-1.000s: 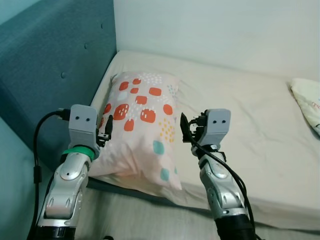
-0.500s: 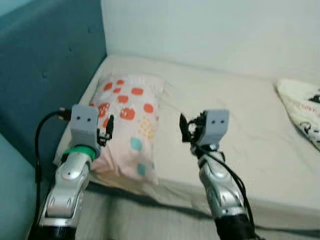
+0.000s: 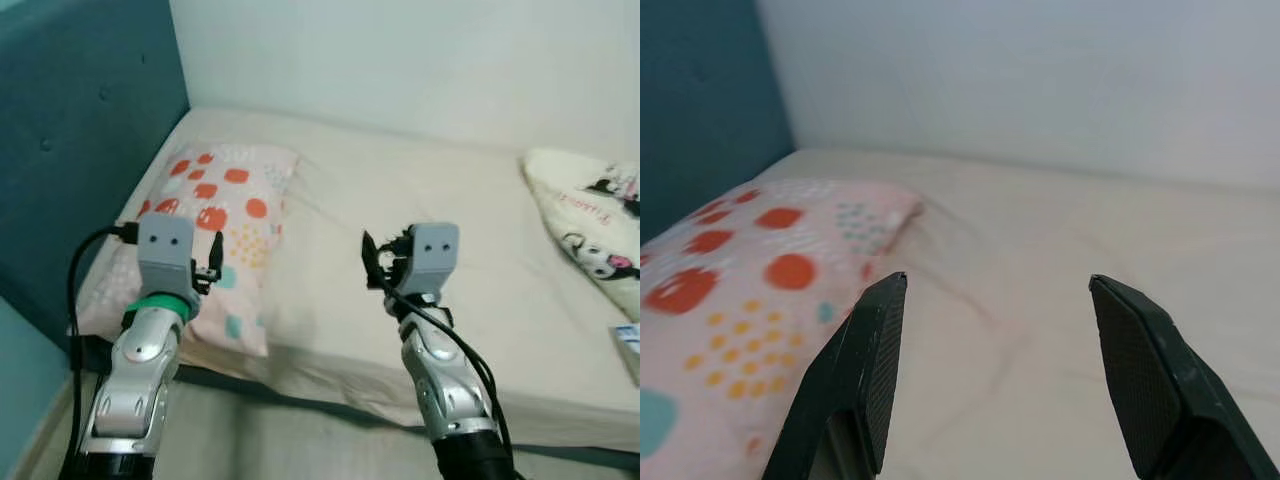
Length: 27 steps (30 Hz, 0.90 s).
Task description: Clean up the room
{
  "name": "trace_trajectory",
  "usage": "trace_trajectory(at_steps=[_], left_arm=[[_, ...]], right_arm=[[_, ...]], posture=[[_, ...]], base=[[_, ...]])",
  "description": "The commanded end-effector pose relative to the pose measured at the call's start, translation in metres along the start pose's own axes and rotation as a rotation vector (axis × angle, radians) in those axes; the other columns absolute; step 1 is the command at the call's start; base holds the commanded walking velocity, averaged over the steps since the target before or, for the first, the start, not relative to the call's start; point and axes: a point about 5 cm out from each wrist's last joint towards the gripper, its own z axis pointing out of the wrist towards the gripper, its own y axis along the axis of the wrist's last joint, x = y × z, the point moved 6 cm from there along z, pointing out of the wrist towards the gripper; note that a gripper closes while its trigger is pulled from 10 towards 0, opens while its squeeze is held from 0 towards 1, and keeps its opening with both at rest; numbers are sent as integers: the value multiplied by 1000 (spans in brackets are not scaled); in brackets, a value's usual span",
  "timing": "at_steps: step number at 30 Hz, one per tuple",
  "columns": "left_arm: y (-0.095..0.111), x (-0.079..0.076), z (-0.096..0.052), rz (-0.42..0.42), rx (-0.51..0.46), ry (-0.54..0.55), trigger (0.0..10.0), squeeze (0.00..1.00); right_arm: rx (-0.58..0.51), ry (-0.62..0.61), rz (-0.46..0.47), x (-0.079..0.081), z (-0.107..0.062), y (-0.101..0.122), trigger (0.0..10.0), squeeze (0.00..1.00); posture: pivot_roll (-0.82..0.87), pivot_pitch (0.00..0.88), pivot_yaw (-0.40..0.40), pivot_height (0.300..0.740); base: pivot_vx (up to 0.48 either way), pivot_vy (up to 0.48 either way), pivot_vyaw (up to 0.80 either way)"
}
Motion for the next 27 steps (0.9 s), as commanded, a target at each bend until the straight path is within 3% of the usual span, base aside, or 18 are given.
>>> trace_trajectory(at_steps=[1,9,27], left_arm=[[-4,3,-2,2,12,10,10000,0],[-5,3,-2,0,13,9,10000,0],[-4,3,-1,-3,9,8,10000,0]], right_arm=[[10,10,6,4,-2,-4,10000,0],[12,14,7,6,-3,-5,10000,0],[15,18,8,7,-4,-6,10000,0]], posture=[[51,84,-12,740],[50,87,-12,740],[50,86,-14,740]], base=[[0,0,0],[0,0,0],[0,-253,0]])
